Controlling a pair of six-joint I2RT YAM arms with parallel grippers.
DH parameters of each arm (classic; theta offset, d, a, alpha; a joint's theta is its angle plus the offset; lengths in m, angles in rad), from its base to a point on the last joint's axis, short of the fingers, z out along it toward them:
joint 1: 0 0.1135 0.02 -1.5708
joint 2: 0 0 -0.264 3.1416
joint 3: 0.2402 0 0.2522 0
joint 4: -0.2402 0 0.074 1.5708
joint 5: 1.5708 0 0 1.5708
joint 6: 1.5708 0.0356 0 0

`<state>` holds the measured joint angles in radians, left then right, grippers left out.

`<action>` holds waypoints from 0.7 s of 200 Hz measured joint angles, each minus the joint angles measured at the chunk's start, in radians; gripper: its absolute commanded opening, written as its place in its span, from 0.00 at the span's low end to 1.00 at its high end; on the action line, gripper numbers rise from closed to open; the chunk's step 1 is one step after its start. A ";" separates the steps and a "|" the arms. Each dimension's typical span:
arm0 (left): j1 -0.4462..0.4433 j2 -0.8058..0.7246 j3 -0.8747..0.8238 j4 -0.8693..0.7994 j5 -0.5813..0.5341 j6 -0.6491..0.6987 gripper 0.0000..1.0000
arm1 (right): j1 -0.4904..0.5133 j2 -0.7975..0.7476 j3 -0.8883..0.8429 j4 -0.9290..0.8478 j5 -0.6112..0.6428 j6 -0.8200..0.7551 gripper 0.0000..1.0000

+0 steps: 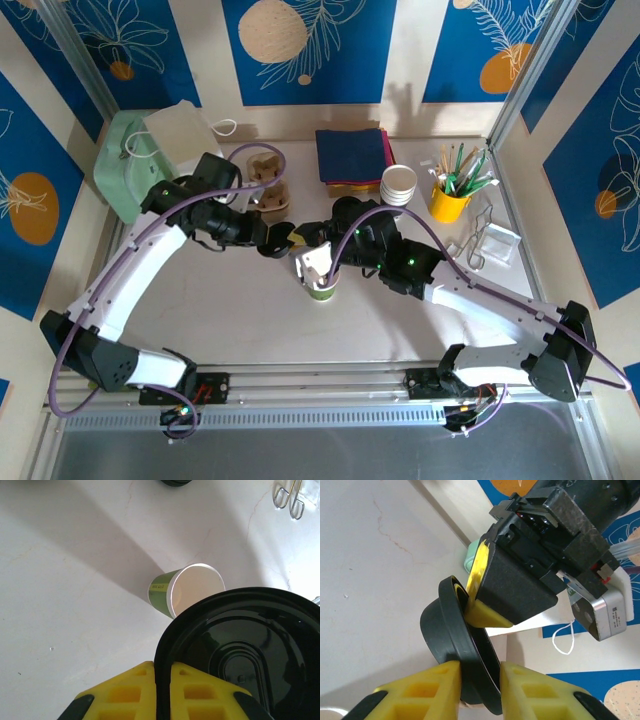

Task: Pack the takeout coffee

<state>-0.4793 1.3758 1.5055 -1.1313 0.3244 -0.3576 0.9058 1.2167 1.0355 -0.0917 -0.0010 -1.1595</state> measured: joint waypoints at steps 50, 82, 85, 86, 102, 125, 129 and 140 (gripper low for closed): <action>-0.006 0.009 0.010 -0.003 -0.018 0.000 0.11 | -0.003 0.011 0.005 -0.039 0.001 -0.027 0.26; -0.009 0.009 0.011 -0.003 -0.019 0.000 0.11 | -0.003 0.012 0.007 -0.054 0.006 -0.042 0.23; -0.009 0.009 0.011 -0.003 -0.019 0.000 0.10 | -0.003 0.013 0.008 -0.056 0.006 -0.042 0.22; -0.009 0.009 0.011 -0.003 -0.019 0.000 0.10 | -0.003 0.014 0.009 -0.057 0.007 -0.042 0.22; -0.009 0.009 0.011 -0.003 -0.028 0.000 0.10 | -0.003 0.027 0.030 -0.082 0.016 -0.041 0.18; -0.009 0.009 0.011 -0.003 -0.042 -0.002 0.11 | -0.003 0.044 0.055 -0.108 0.025 -0.042 0.15; -0.009 0.009 0.011 -0.003 -0.043 -0.003 0.11 | -0.003 0.044 0.056 -0.109 0.026 -0.041 0.14; -0.009 0.009 0.011 -0.003 -0.044 -0.003 0.12 | -0.002 0.044 0.056 -0.114 0.029 -0.042 0.12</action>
<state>-0.4885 1.3846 1.5169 -1.1339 0.2802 -0.3603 0.9035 1.2610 1.0916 -0.2062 0.0280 -1.2018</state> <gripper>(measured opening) 0.109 0.144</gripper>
